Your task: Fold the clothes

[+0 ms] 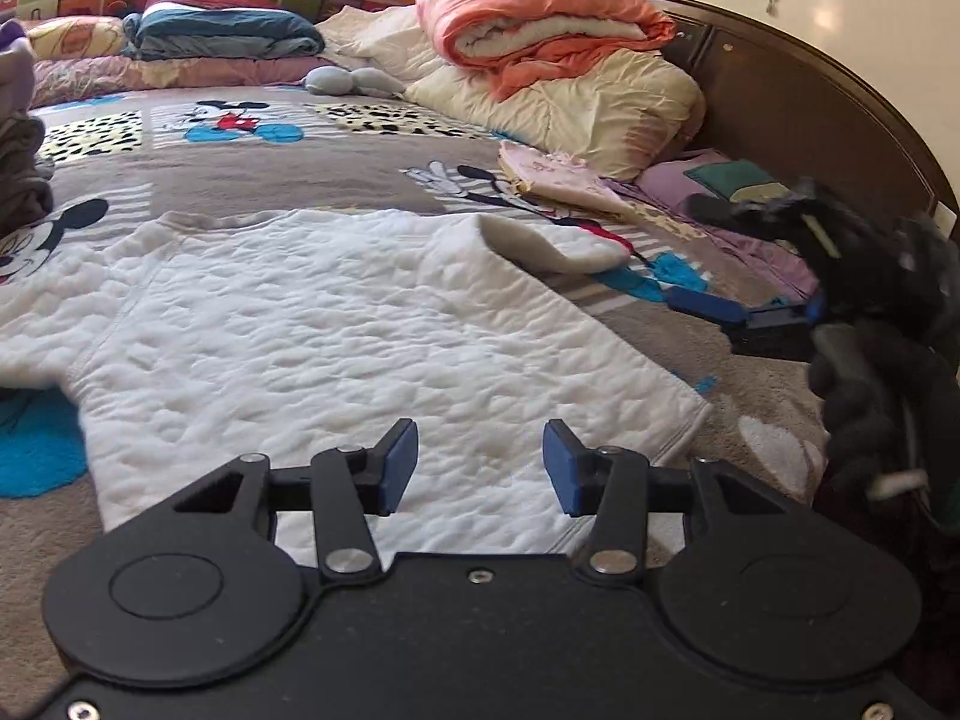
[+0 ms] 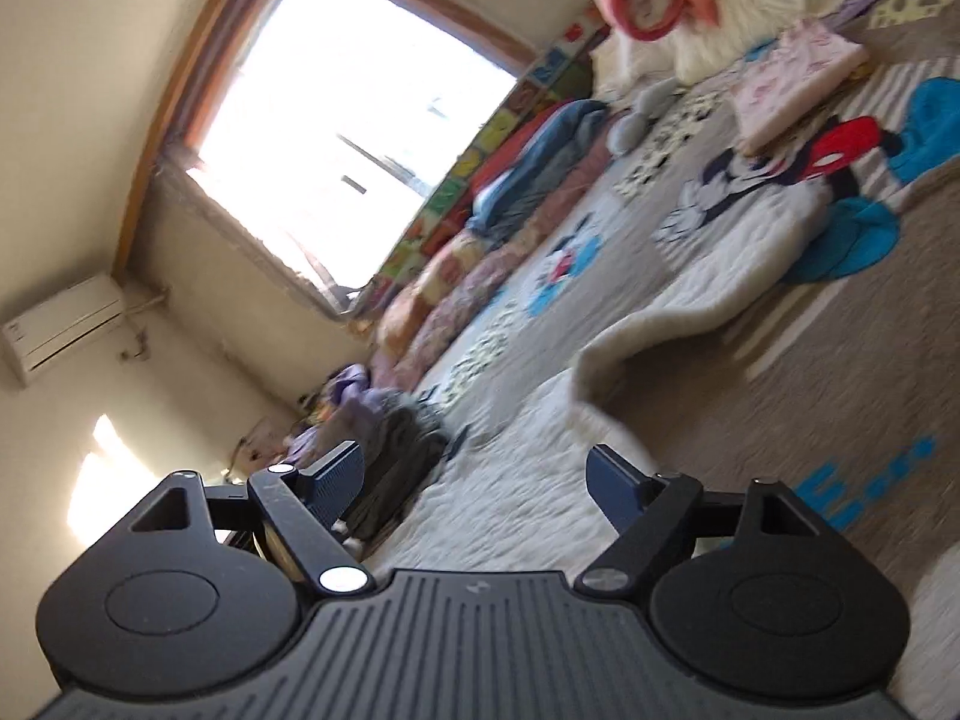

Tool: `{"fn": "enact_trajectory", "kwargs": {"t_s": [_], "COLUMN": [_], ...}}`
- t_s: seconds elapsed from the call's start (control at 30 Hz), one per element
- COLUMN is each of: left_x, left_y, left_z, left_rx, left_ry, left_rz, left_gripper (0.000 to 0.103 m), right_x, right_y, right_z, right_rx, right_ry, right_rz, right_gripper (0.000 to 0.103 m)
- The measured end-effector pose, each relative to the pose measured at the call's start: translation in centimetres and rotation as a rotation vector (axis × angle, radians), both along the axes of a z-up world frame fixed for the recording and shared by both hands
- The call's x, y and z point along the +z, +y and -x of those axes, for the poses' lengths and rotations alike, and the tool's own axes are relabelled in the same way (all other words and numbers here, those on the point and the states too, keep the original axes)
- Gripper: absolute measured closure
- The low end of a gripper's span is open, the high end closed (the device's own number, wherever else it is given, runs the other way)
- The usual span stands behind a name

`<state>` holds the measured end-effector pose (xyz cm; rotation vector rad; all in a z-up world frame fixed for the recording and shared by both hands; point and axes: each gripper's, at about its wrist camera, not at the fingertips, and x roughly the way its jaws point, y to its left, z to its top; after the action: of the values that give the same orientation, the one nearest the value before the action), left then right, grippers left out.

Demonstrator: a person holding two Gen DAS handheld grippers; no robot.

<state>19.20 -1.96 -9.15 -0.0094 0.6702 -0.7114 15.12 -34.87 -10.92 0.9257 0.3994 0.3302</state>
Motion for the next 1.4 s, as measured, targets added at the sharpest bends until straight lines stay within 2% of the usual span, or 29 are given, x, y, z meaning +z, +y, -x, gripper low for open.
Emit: {"fn": "enact_trajectory", "kwargs": {"t_s": [0.07, 0.2, 0.23, 0.33, 0.5, 0.53, 0.6, 0.63, 0.67, 0.7, 0.83, 1.1, 1.2, 1.3, 1.4], "left_x": [-0.3, -0.9, -1.0, -1.7, -4.2, -4.3, -4.3, -4.3, -4.3, -4.4, -4.5, -4.7, -4.8, -4.6, -4.5], "left_y": [-1.1, -3.3, -3.9, -6.3, -8.3, -8.3, -8.1, -8.1, -8.0, -8.0, -8.1, -7.9, -7.8, -7.6, -7.4], "left_z": [0.2, 0.4, 0.4, 0.9, 0.5, 0.4, 0.4, 0.3, 0.3, 0.3, 0.3, 0.3, 0.4, 0.1, -0.1], "left_rx": [-0.008, 0.029, 0.04, 0.053, 0.052, 0.049, 0.044, 0.044, 0.043, 0.042, 0.036, 0.033, 0.03, 0.024, 0.018], "left_ry": [-0.018, -0.029, -0.032, -0.056, -0.021, -0.023, -0.017, -0.012, -0.008, -0.004, -0.003, 0.014, 0.02, 0.031, 0.039], "left_rz": [-0.011, 0.024, 0.034, 0.024, -0.085, -0.087, -0.081, -0.076, -0.072, -0.068, -0.073, -0.06, -0.056, -0.052, -0.048], "left_gripper": [0.058, 0.058, 0.058, 0.058, 0.059, 0.058, 0.058, 0.058, 0.058, 0.058, 0.057, 0.056, 0.055, 0.054, 0.054], "right_x": [-1.4, -5.4, -6.1, -6.8, -7.3, -7.4, -7.6, -7.7, -7.6, -7.0, -2.7, 6.1, 5.9, 3.7, 0.0], "right_y": [-2.7, -6.1, -6.5, -7.0, -7.0, -7.0, -7.2, -7.3, -7.2, -7.0, -6.5, -5.0, -5.2, -6.2, -8.0], "right_z": [-3.0, -8.1, -8.9, -10.9, -13.1, -13.4, -14.2, -14.6, -15.1, -15.6, -17.5, -20.1, -22.2, -24.2, -25.1], "right_rx": [-0.076, -0.167, -0.193, -0.227, -0.272, -0.282, -0.292, -0.294, -0.291, -0.282, -0.239, -0.078, -0.059, -0.069, -0.109], "right_ry": [0.11, 0.275, 0.291, 0.292, 0.291, 0.29, 0.289, 0.288, 0.283, 0.27, 0.171, -0.16, -0.13, -0.031, 0.115], "right_rz": [-0.028, -0.126, -0.147, -0.164, -0.158, -0.157, -0.153, -0.143, -0.113, -0.065, 0.17, 0.433, 0.464, 0.483, 0.468], "right_gripper": [0.023, 0.03, 0.038, 0.04, 0.042, 0.046, 0.064, 0.079, 0.086, 0.088, 0.091, 0.092, 0.092, 0.092, 0.092]}}
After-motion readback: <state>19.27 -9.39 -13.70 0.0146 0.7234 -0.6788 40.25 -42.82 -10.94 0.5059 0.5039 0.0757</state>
